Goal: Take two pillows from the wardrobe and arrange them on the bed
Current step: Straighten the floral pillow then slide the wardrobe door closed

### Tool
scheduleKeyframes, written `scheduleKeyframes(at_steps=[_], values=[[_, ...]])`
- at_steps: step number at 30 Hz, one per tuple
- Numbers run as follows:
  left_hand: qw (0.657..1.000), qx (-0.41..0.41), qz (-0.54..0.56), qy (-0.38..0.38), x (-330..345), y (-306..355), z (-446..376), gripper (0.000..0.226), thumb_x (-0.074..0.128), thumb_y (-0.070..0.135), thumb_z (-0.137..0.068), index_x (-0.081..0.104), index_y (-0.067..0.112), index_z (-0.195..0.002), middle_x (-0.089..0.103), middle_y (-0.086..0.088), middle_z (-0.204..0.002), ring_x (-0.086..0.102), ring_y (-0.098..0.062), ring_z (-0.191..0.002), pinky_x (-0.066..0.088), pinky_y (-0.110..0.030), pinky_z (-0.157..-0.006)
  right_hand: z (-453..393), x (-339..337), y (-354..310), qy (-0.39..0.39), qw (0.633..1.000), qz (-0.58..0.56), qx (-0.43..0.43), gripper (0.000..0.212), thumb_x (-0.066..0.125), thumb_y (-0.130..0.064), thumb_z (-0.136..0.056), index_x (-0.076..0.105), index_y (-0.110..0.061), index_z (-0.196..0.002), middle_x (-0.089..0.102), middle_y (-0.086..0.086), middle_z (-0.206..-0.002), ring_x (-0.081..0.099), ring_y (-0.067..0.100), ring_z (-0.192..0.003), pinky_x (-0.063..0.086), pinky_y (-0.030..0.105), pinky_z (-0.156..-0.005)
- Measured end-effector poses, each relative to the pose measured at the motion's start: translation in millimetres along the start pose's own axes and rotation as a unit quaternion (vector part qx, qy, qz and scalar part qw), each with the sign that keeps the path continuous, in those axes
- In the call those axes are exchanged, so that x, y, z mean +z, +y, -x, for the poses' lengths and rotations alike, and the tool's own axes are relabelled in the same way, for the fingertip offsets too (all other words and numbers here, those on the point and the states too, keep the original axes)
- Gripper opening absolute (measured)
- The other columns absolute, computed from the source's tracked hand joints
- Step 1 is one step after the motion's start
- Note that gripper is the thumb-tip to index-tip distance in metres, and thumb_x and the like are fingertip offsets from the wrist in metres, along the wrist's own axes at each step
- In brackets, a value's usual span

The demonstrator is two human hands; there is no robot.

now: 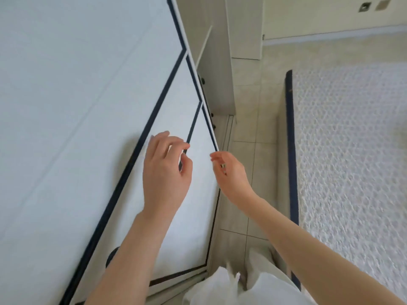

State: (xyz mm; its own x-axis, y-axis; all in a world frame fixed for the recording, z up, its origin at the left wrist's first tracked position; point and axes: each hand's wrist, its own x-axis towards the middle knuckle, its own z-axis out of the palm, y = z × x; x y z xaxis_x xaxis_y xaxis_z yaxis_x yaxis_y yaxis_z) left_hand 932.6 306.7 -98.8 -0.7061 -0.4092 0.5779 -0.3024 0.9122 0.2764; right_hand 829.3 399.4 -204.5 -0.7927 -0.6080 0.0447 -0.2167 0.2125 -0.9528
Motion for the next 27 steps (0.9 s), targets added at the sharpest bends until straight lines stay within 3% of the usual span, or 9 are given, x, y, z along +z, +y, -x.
scheduleKeyframes(at_steps=[2,5,8,12,16,21,27], values=[[0.993,0.045,-0.107,0.035,-4,-6,-9,0.018,0.060,-0.004,-0.084,0.074,0.005,-0.089,0.072,-0.010,-0.111,0.053,-0.039,-0.128,0.025,-0.058,-0.117,-23,-2,-7,-0.021,1.000,-0.005,-0.001,0.028,0.039,-0.025,-0.096,0.058,-0.022,-0.116,0.056,-0.014,-0.111,0.051,-0.008,-0.093,0.038,0.009,-0.076],[0.963,0.060,-0.247,0.087,-13,-16,-19,0.025,0.055,-0.002,-0.085,0.075,0.012,-0.089,0.070,-0.001,-0.127,0.044,-0.037,-0.139,0.009,-0.061,-0.119,-62,-1,-27,-0.040,0.999,-0.012,-0.020,0.031,0.037,-0.028,-0.099,0.055,-0.018,-0.122,0.055,-0.007,-0.118,0.050,-0.005,-0.092,0.037,0.006,-0.074],[0.939,0.021,-0.336,0.067,-19,-26,-22,0.035,0.054,0.000,-0.086,0.072,0.013,-0.113,0.058,-0.002,-0.144,0.032,-0.037,-0.147,0.007,-0.064,-0.117,-95,4,-48,-0.058,0.997,-0.038,-0.022,0.039,0.035,-0.031,-0.100,0.046,-0.014,-0.133,0.048,0.001,-0.133,0.050,0.008,-0.106,0.039,0.021,-0.089],[0.911,-0.036,-0.410,0.014,-16,-28,-24,0.052,0.057,0.004,-0.087,0.056,0.014,-0.139,0.040,-0.004,-0.158,0.020,-0.033,-0.151,-0.008,-0.056,-0.118,-123,19,-73,-0.104,0.993,-0.058,-0.016,0.056,0.033,-0.040,-0.100,0.024,-0.014,-0.148,0.025,0.006,-0.153,0.036,0.016,-0.131,0.026,0.022,-0.095],[0.865,-0.053,-0.498,-0.006,-8,-31,-28,0.057,0.055,0.013,-0.090,0.046,0.018,-0.147,0.030,-0.002,-0.163,0.017,-0.032,-0.152,-0.011,-0.057,-0.117,-136,37,-90,-0.153,0.983,-0.105,0.017,0.072,0.029,-0.055,-0.097,0.004,-0.017,-0.153,0.005,0.008,-0.161,0.014,0.023,-0.145,0.013,0.025,-0.098],[0.841,-0.048,-0.537,-0.037,-2,-42,-31,0.065,0.051,0.025,-0.095,0.029,0.023,-0.156,0.015,-0.002,-0.167,0.002,-0.034,-0.154,-0.015,-0.056,-0.117,-143,59,-104,-0.230,0.962,-0.140,0.040,0.077,0.027,-0.058,-0.096,-0.010,-0.018,-0.151,-0.016,0.006,-0.160,-0.015,0.018,-0.145,-0.002,0.032,-0.111],[0.830,-0.043,-0.556,-0.026,11,-47,-42,0.066,0.047,0.023,-0.095,0.026,0.025,-0.157,0.015,-0.001,-0.167,0.000,-0.032,-0.153,-0.015,-0.056,-0.118,-156,66,-101,-0.216,0.961,-0.161,0.067,0.084,0.034,-0.059,-0.094,-0.015,-0.020,-0.150,-0.023,0.005,-0.158,-0.019,0.018,-0.144,-0.003,0.042,-0.117]])
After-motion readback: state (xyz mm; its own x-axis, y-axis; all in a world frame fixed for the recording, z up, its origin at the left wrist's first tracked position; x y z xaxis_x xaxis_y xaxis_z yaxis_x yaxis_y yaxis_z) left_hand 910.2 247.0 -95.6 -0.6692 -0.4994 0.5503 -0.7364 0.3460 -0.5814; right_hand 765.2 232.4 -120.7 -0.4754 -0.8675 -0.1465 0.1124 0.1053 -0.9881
